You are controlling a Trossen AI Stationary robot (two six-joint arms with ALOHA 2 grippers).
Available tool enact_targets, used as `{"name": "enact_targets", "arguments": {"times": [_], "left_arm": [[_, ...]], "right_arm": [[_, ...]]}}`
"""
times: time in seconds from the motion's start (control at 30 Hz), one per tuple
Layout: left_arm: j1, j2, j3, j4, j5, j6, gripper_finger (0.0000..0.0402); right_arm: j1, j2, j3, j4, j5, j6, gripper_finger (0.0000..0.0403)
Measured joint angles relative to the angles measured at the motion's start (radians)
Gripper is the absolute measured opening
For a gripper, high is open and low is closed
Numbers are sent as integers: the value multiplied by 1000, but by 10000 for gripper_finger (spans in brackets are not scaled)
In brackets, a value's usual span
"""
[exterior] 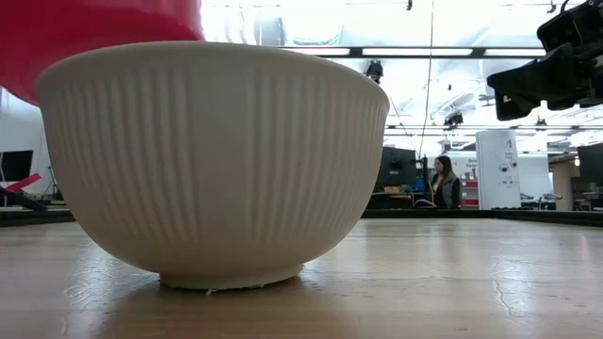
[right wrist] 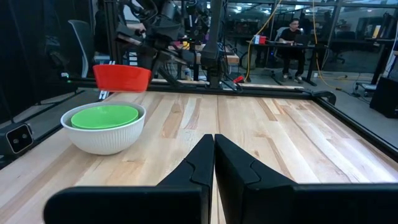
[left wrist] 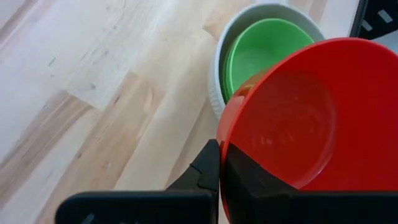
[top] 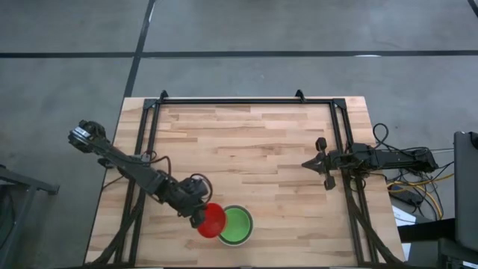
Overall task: Nest bowls inside each other
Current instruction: Stack the red bowl on top of the green bowl
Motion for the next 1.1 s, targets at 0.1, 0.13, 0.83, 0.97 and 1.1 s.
{"name": "enact_targets", "arguments": {"times": [0.1,0.13,0.83,0.97,1.1], "left_arm": [[12,0,0,16,0,13,5],[15,0,0,22,0,20,5],[87,35,3,135,37,130,7],[105,56,3,151,70,143,7],[120,57,2,177,72,161,7]], "right_arm": [[0,0,0,0,0,0,9],[0,0,0,0,0,0,9],[0,0,0,0,0,0,9],[0,0,0,0,0,0,9],[0,0,0,0,0,0,9]]}}
